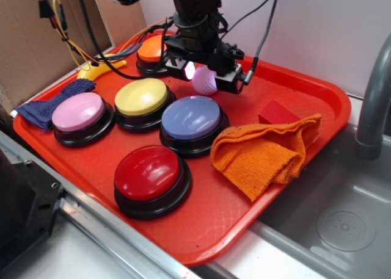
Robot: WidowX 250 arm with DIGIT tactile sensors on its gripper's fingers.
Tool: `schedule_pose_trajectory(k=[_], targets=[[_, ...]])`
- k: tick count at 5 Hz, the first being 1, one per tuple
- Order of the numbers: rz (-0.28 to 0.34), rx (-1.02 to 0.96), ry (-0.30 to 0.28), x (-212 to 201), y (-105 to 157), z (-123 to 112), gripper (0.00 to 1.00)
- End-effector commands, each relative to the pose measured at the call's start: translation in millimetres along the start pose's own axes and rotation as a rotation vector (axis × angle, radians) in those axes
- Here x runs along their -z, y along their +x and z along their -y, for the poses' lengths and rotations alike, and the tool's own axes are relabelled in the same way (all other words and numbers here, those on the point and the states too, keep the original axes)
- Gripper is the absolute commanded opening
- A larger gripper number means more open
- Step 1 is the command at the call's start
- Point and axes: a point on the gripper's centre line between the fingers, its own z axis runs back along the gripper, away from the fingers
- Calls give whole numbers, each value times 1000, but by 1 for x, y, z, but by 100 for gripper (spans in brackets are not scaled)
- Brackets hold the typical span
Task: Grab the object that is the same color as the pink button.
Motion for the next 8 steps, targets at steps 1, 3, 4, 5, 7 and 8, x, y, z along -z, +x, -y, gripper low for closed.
schedule_pose_trajectory(k=[1,3,4,5,7,8], targets=[[28,-8,-21,-18,17,-3,0],[-27,90,-64,-65,18,-8,0],[-56,158,-97,-98,17,-16,0],[-29,144,-112,-127,14,-24,0],[49,85,-154,-172,10,-43,0],[69,58,-167,-176,8,-48,0]])
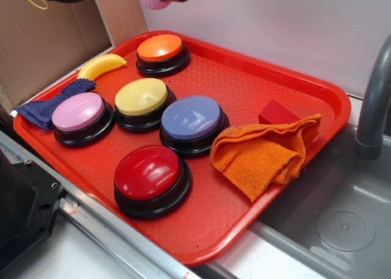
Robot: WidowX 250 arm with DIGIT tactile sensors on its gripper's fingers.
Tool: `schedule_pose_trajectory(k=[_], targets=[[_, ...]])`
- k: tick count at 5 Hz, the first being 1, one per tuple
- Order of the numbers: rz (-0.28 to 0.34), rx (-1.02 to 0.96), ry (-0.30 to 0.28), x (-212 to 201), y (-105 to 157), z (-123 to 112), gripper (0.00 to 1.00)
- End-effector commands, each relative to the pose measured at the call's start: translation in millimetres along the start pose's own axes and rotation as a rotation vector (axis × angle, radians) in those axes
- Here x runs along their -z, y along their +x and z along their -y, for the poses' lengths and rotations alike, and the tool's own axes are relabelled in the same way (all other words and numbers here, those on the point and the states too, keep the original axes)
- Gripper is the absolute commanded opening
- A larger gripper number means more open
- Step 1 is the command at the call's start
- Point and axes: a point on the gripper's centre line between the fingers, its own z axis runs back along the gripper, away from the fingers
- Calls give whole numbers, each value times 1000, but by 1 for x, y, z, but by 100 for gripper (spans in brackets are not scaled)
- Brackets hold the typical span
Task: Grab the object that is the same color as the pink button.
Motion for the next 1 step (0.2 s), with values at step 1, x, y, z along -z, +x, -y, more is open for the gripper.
schedule_pose_trajectory(k=[1], targets=[[69,-72,-8,-21,15,-15,0]])
